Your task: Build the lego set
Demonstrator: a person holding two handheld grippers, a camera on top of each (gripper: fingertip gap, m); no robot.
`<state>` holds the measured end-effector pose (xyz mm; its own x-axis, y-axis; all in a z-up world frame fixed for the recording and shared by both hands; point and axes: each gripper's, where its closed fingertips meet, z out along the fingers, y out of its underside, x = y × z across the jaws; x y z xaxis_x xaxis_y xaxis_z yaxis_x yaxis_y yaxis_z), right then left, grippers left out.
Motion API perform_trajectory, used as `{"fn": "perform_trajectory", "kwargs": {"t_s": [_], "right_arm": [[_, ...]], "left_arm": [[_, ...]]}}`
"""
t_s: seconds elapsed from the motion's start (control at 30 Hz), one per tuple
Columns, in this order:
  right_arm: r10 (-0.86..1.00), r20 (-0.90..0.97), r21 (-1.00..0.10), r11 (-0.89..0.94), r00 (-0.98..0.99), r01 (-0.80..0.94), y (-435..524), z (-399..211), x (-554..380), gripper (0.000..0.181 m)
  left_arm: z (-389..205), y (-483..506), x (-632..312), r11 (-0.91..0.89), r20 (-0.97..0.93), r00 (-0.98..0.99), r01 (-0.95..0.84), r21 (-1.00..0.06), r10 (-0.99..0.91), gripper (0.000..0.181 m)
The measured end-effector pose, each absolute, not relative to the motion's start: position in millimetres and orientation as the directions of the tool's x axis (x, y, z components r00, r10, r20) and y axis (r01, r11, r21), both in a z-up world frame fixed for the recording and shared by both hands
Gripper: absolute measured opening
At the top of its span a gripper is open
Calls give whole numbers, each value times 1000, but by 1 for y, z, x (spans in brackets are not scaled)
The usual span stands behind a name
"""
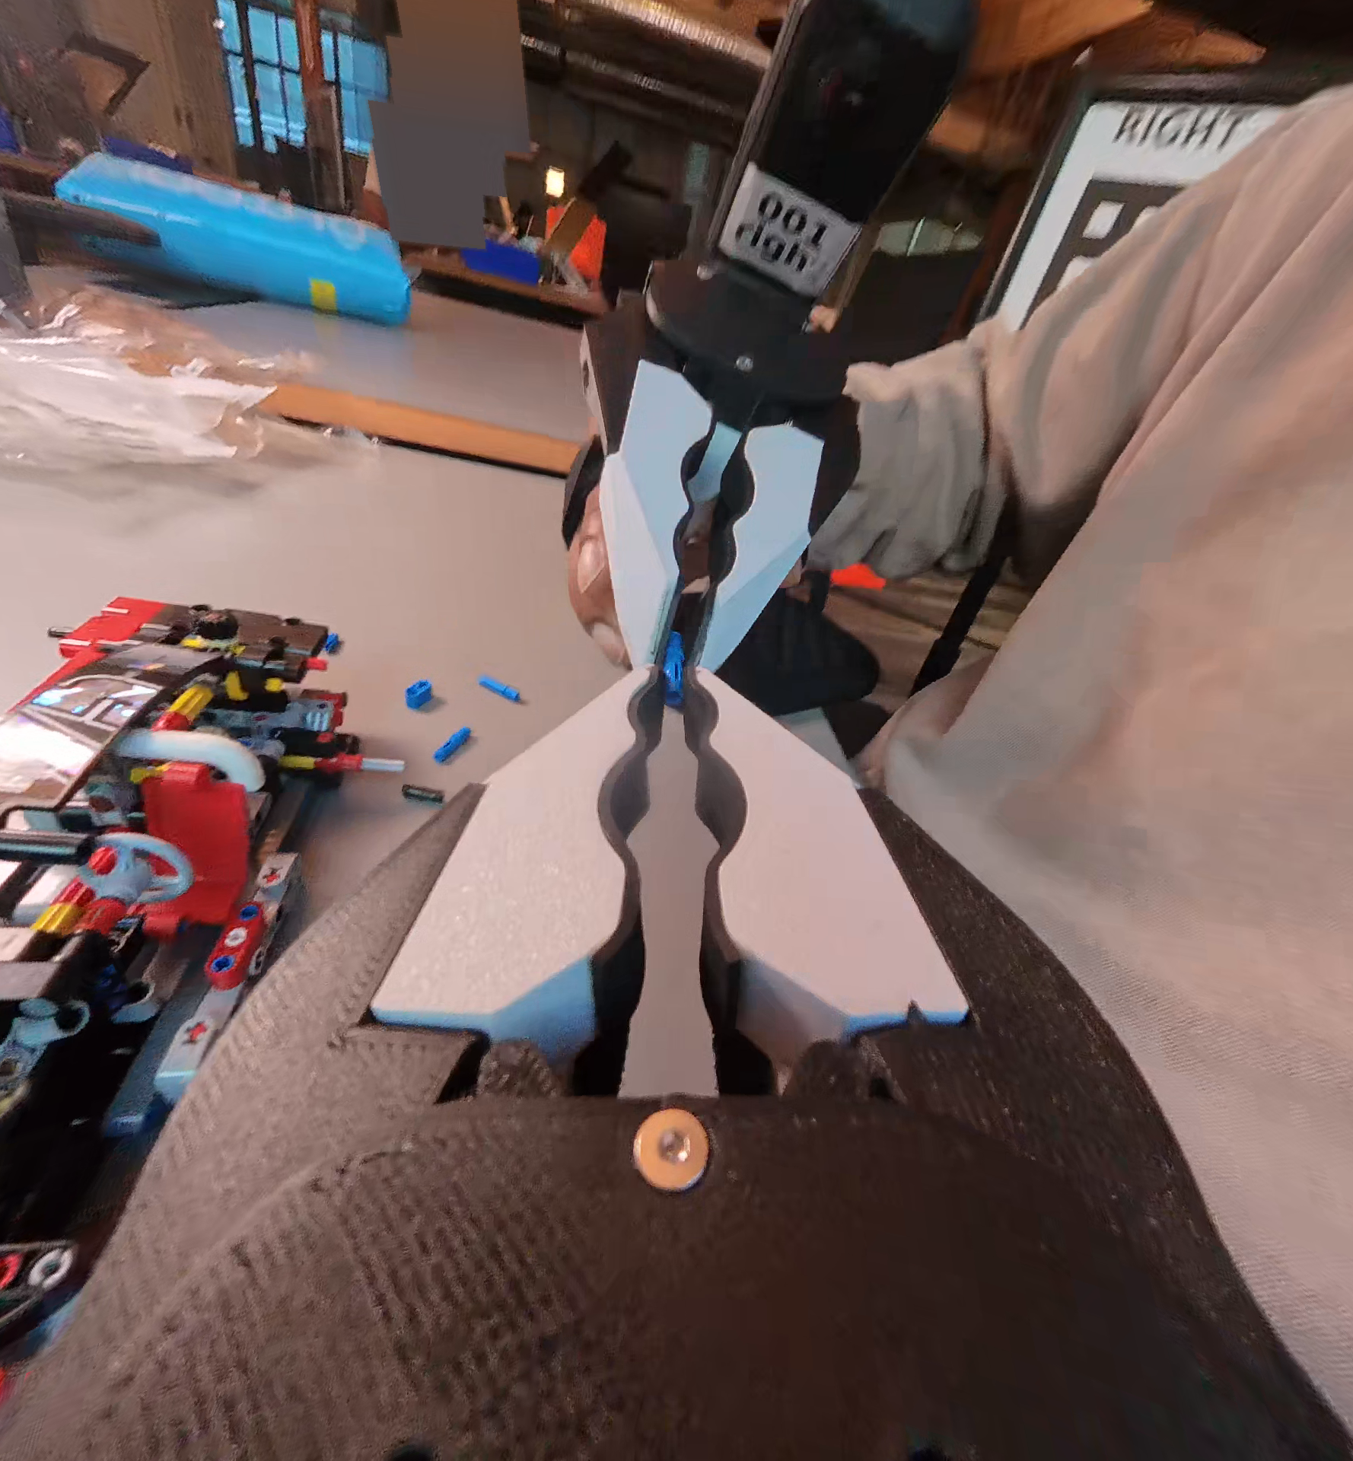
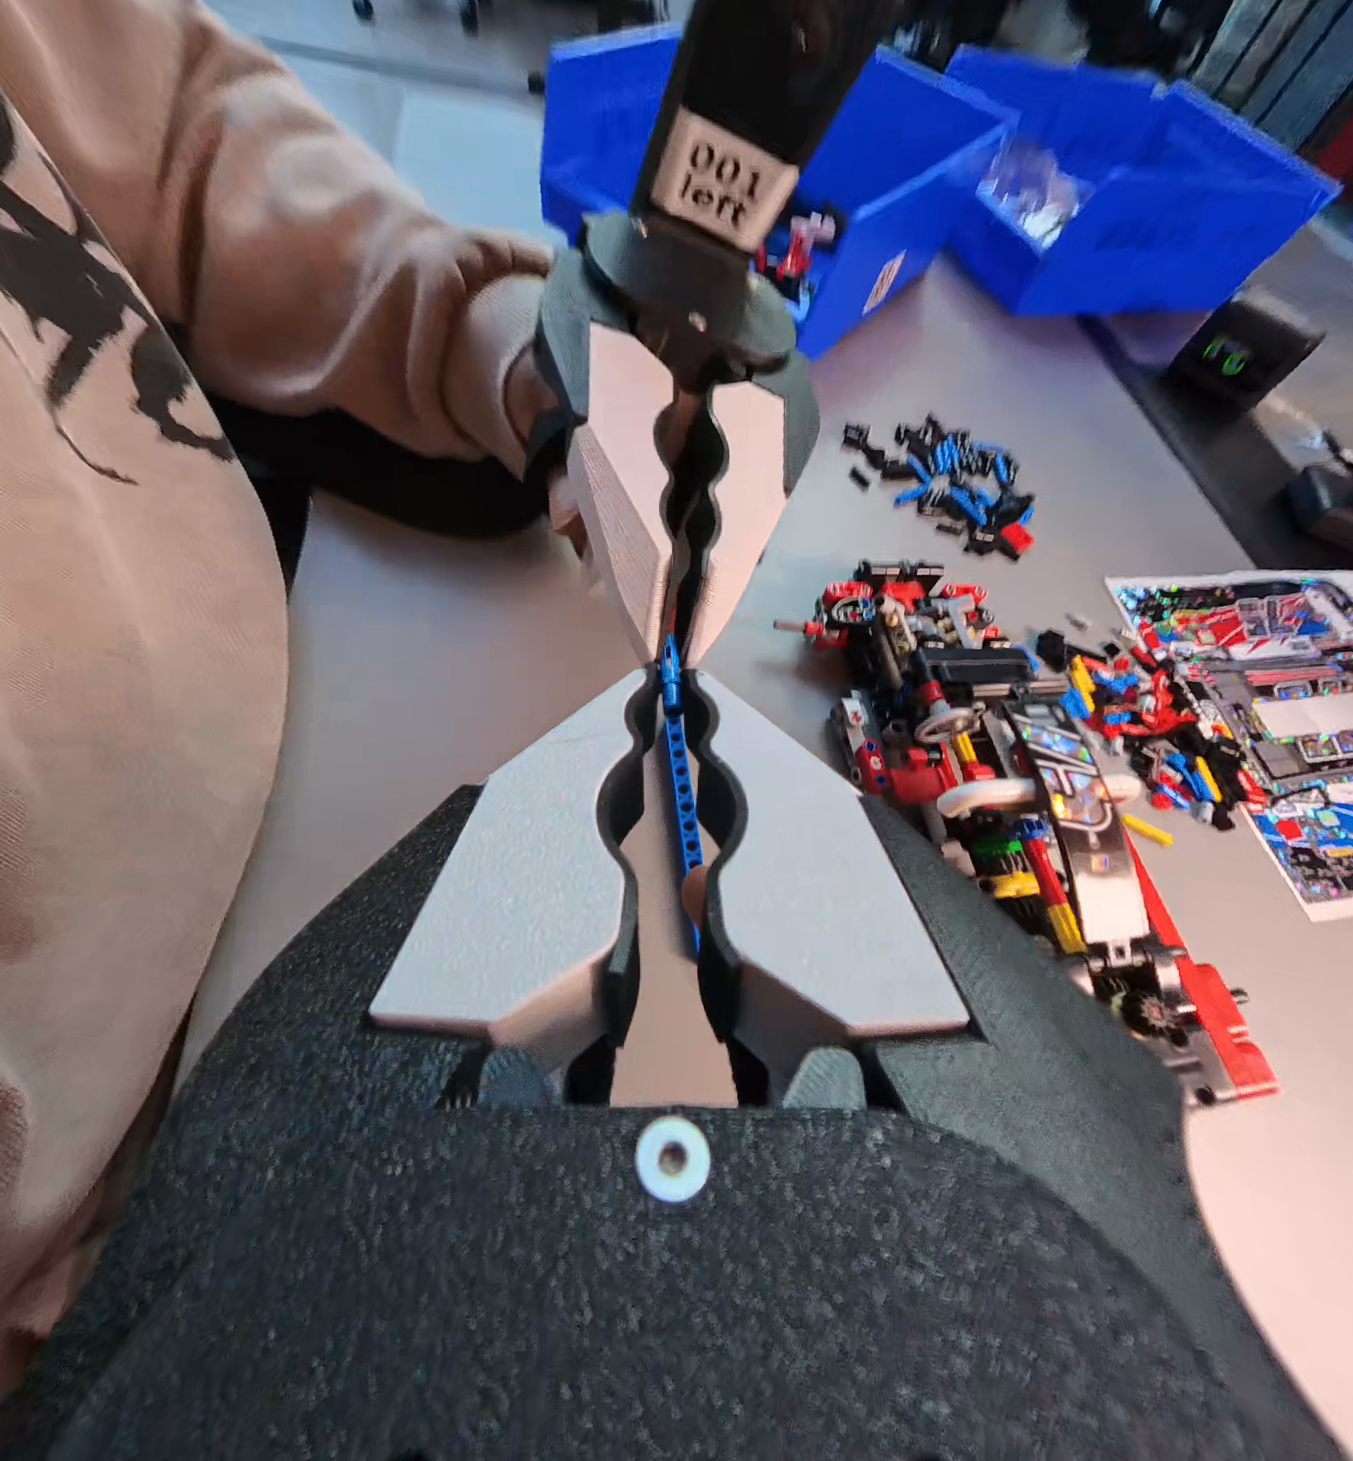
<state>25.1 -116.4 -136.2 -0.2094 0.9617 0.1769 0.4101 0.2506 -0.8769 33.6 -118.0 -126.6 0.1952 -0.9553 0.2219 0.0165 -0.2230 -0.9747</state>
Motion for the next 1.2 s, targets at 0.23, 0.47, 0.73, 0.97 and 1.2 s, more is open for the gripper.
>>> {"fn": "perform_trajectory", "kwargs": {"t_s": [0.23, 0.47, 0.73, 0.97, 1.2], "right_arm": [[959, 224, -927, 265, -175, 267, -130, -111, 26, 3], [959, 238, -935, 268, -152, 232, -138, -98, 27, 3], [945, 286, -917, 318, -160, 239, -148, -88, 29, 10], [932, 321, -899, 355, -166, 256, -152, -88, 27, 5], [941, 295, -903, 332, -168, 274, -151, -88, 26, 2]], "left_arm": [[-104, -132, 34, -306, 318, 46, 166, -937, -947, 1], [-103, -137, 37, -340, 345, -2, 174, -924, -939, 1], [-91, -148, 36, -330, 327, -52, 208, -921, -944, 2], [-86, -152, 37, -329, 320, -73, 222, -918, -944, 2], [-86, -151, 37, -363, 352, -91, 232, -902, -932, 2]]}}
